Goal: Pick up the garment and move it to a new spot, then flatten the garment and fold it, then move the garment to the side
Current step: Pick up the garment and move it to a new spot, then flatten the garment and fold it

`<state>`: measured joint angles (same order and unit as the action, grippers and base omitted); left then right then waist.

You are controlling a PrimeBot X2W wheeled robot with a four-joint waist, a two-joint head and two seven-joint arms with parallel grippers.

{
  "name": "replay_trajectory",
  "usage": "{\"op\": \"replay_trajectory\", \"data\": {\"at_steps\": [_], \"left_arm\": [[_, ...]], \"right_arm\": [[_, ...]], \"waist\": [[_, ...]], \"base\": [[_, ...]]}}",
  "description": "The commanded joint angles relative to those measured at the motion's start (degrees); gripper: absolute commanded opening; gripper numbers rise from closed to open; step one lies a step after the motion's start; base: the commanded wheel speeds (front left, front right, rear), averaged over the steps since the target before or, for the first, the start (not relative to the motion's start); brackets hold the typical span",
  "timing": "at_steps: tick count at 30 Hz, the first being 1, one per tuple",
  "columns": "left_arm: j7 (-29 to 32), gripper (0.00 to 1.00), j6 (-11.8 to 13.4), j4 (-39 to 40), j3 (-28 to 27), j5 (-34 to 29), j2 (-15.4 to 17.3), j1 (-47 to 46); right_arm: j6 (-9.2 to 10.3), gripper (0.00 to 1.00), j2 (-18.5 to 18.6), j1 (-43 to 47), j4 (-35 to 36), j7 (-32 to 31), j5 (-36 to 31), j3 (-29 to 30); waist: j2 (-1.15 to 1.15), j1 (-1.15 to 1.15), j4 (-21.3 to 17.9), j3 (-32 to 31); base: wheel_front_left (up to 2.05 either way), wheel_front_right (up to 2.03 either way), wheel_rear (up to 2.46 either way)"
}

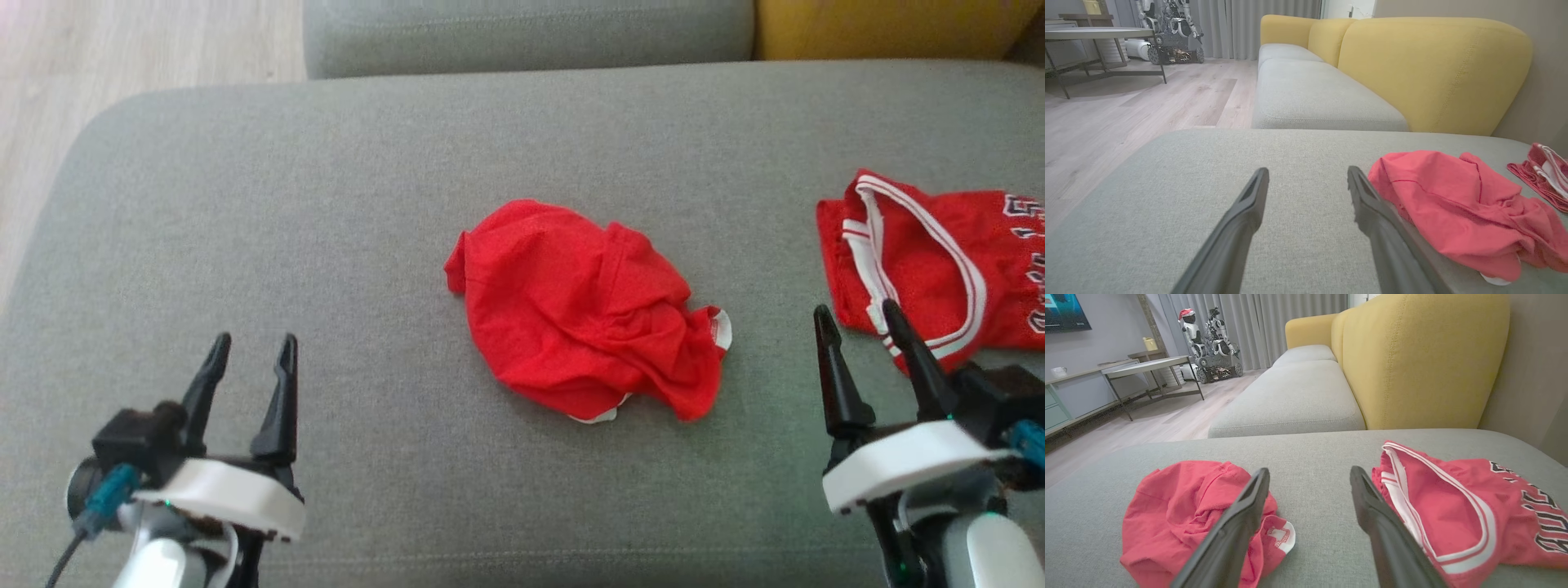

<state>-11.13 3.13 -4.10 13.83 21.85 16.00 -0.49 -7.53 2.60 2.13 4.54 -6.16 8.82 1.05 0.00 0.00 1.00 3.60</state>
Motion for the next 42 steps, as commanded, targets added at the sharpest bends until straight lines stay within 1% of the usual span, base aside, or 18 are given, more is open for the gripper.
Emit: {"op": "replay_trajectory", "data": {"at_steps": [1, 13, 42], "left_arm": [[0.1, 1.00, 0.5, 2.2, -2.0, -0.1, 1.6, -1.2], [1.1, 1.00, 1.8, 4.6, -2.1, 0.3, 2.3, 1.7], [1.1, 1.00, 2.8, 5.2, -1.2, 1.0, 2.4, 1.2]], "right_arm": [[0.04, 1.00, 0.3, -0.5, 2.7, -0.2, -0.3, -1.0], [0.04, 1.00, 0.3, 2.3, 4.2, -1.5, -0.1, -0.3], [0.04, 1.00, 0.3, 1.9, 4.3, -2.0, 0.0, -0.6]], "waist": [[0.00, 0.00, -0.3, -0.8], [0.00, 0.00, -0.6, -2.9], [0.00, 0.00, -0.2, -2.1]], "base": [[0.00, 0.00, 0.00], [0.00, 0.00, 0.00], [0.00, 0.00, 0.00]]}}
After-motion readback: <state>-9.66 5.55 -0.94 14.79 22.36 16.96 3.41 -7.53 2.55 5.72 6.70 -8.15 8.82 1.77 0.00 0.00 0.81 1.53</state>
